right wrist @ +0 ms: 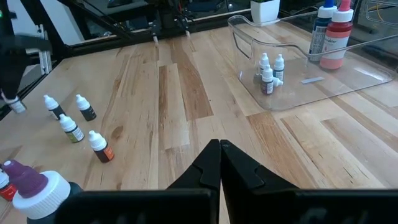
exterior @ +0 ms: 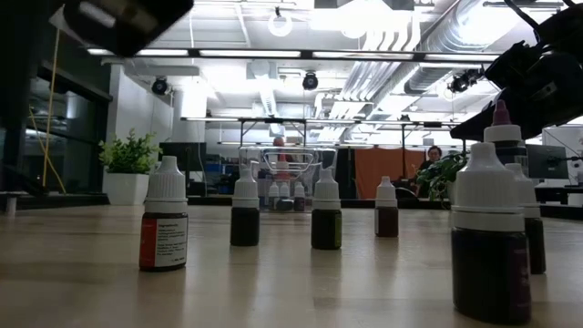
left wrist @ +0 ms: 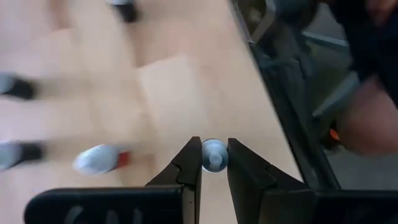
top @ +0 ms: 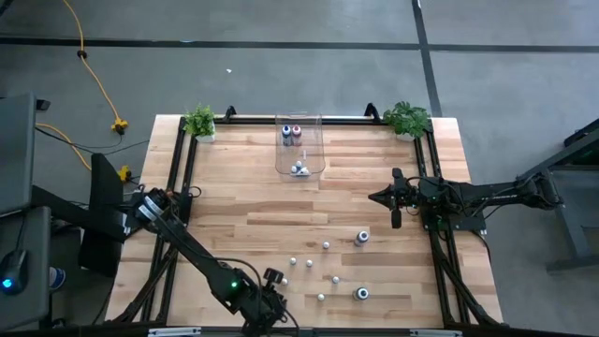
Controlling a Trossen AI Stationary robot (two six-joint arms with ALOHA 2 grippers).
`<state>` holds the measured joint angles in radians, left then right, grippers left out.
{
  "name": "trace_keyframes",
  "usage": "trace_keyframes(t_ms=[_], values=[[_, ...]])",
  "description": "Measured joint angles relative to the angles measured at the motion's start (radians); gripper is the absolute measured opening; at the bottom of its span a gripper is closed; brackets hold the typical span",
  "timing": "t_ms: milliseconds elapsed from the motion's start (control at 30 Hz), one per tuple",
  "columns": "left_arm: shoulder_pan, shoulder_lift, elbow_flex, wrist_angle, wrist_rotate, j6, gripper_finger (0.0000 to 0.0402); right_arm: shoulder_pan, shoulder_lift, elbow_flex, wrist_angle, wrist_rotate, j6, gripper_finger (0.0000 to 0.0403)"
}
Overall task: Pick & Place food coloring
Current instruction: Put the small light green food coloring into the transparent bin
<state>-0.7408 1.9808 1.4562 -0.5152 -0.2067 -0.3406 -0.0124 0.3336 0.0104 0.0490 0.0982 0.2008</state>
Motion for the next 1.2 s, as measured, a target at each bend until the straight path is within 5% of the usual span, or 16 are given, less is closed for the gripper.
trace_keyframes(t_ms=[233, 433, 833, 1200], values=[[0.033, -0.002, 0.186, -0.221, -0.118, -0.224, 0.0046, 0.000, 0.000, 0.000, 0.000, 0.000, 0.000, 0.0000], [0.078, -0.002, 0.311, -0.284, -0.112, -0.423, 0.0046, 0.000, 0.000, 0.000, 0.000, 0.000, 0.000, 0.0000], [0.222, -0.002, 0.533, -0.508, -0.103, -0.387, 0.0046, 0.000, 0.000, 0.000, 0.000, 0.000, 0.000, 0.0000], [0.474, -0.002, 0.614, -0.510, -0.064, -0.253, 0.0046, 0.000, 0.000, 0.000, 0.000, 0.000, 0.000, 0.0000]])
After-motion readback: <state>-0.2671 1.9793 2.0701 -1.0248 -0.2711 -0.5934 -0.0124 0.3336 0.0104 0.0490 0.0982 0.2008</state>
